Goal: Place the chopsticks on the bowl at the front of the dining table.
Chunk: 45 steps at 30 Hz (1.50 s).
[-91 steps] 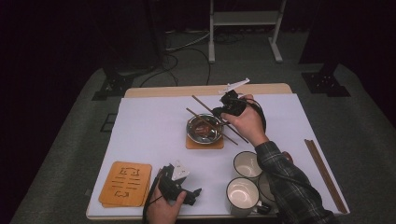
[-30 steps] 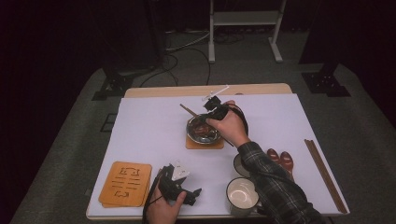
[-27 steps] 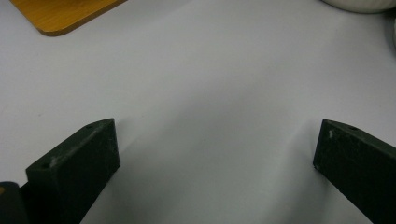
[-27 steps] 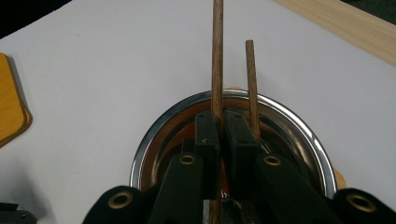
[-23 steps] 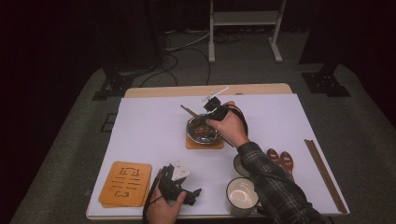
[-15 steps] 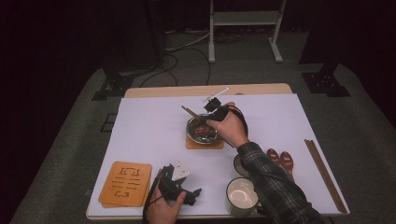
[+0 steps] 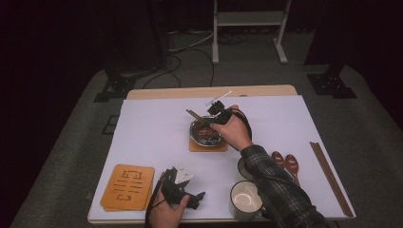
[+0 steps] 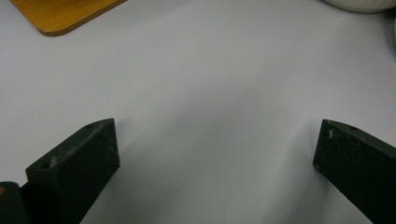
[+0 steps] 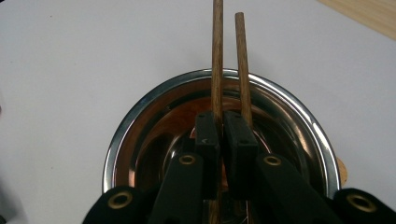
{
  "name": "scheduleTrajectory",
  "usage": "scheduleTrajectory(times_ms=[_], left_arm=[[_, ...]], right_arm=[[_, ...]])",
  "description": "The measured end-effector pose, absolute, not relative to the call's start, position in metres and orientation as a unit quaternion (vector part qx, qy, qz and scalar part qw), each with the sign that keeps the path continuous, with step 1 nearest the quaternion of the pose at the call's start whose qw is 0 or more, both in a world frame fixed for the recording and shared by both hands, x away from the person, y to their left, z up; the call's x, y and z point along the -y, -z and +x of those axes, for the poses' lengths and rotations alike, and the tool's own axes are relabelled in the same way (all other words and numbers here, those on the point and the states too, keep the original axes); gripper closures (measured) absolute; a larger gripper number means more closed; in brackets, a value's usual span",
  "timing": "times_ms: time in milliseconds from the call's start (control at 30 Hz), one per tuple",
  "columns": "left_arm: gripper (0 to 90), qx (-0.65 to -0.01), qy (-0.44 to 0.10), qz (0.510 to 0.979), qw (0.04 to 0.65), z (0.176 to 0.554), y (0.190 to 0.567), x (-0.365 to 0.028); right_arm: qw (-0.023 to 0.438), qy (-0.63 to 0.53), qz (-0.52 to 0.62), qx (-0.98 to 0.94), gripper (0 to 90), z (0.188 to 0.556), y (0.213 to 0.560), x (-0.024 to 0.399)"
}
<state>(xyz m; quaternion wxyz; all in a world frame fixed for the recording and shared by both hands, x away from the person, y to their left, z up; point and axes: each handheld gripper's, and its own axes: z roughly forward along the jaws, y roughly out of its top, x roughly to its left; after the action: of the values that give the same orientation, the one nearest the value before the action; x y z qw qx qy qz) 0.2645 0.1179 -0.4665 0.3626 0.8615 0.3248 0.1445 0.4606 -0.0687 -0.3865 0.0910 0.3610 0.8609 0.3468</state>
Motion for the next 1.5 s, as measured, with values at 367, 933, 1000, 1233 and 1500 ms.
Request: scheduleTrajectory(times_ms=[367, 933, 1000, 1233, 1500], left_arm=[[0.0, -0.325, -0.145, 0.861, 0.363, 0.2645, 0.4666, -0.1179], [0.0, -0.325, -0.145, 0.861, 0.363, 0.2645, 0.4667, -0.1178], [0.0, -0.325, -0.145, 0.861, 0.363, 0.2645, 0.4667, -0.1178], [0.0, -0.325, -0.145, 0.861, 0.363, 0.2645, 0.4667, -0.1178], [0.0, -0.325, -0.145, 0.861, 0.363, 0.2645, 0.4667, -0.1178]], right_arm=[[0.092, -0.339, 0.366, -0.862, 84.3, 0.4619, 0.3893, 0.0682], [0.095, -0.327, 0.368, -0.865, 84.2, 0.4628, 0.3920, 0.0645], [0.096, -0.325, 0.367, -0.866, 84.2, 0.4630, 0.3927, 0.0641], [0.093, -0.324, 0.363, -0.869, 82.7, 0.4629, 0.3935, 0.0631], [0.095, -0.334, 0.360, -0.866, 77.1, 0.4621, 0.3920, 0.0643]])
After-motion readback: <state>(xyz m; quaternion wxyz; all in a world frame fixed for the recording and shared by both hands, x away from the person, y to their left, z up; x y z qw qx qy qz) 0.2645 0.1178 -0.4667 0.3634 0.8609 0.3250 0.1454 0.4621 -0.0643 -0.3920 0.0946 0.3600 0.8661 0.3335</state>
